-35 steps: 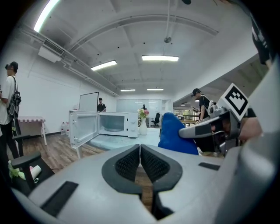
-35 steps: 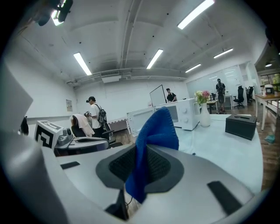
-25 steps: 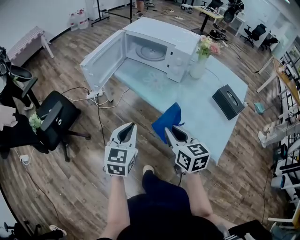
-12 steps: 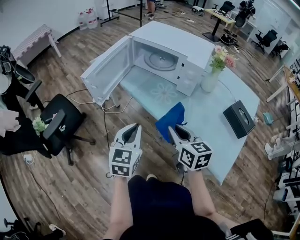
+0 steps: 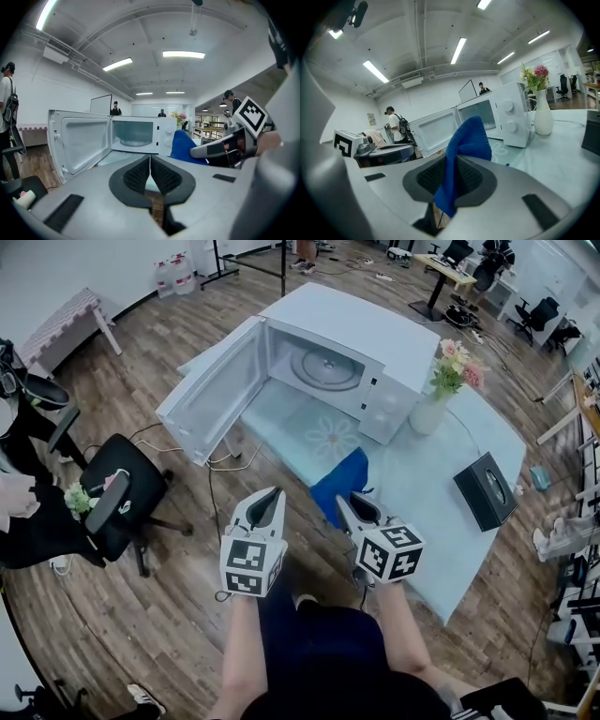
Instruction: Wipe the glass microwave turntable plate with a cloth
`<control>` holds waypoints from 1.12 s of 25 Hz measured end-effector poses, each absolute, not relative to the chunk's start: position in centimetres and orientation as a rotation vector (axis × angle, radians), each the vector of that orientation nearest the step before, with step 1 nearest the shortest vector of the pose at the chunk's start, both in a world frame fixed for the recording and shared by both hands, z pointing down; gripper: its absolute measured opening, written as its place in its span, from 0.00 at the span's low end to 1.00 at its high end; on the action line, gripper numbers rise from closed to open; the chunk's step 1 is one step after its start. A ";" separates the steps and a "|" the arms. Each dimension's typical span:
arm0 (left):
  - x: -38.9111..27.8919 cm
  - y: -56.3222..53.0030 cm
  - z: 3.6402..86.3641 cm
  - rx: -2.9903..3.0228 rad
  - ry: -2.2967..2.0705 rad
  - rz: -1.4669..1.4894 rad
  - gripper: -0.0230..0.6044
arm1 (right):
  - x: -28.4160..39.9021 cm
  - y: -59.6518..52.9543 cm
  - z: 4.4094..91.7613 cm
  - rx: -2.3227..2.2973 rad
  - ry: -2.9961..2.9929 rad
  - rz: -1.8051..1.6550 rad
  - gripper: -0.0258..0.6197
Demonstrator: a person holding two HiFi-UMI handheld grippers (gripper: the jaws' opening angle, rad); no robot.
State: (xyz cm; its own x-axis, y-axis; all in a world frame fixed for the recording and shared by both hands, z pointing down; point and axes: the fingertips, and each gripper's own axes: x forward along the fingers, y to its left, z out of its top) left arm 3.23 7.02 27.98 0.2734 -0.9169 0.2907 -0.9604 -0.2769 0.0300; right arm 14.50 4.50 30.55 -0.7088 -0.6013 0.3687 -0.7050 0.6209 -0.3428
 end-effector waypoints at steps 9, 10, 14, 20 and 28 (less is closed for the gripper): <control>-1.5 -1.7 28.3 2.373 -1.681 0.337 0.05 | 10.5 -2.9 30.9 1.179 -2.564 0.721 0.12; -2.2 -3.0 28.4 2.376 -1.674 0.334 0.05 | 9.9 -3.9 31.0 1.198 -2.560 0.725 0.12; -4.0 -7.4 28.9 2.412 -1.594 0.332 0.05 | 8.0 -7.3 30.9 1.283 -2.518 0.709 0.12; -6.6 -13.2 29.9 2.461 -1.498 0.337 0.05 | 5.3 -12.9 30.9 1.387 -2.459 0.634 0.12; -6.1 -20.6 29.9 2.523 -1.477 0.267 0.05 | 3.1 -20.5 30.5 1.429 -2.453 0.496 0.12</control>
State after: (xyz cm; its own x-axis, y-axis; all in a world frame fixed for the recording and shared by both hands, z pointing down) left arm -6.06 -20.63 29.90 0.4825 -0.8372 0.2576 -0.8744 -0.4777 0.0851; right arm 3.14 -20.49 30.45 -0.4828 -0.7859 0.3864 -0.8743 0.4581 -0.1608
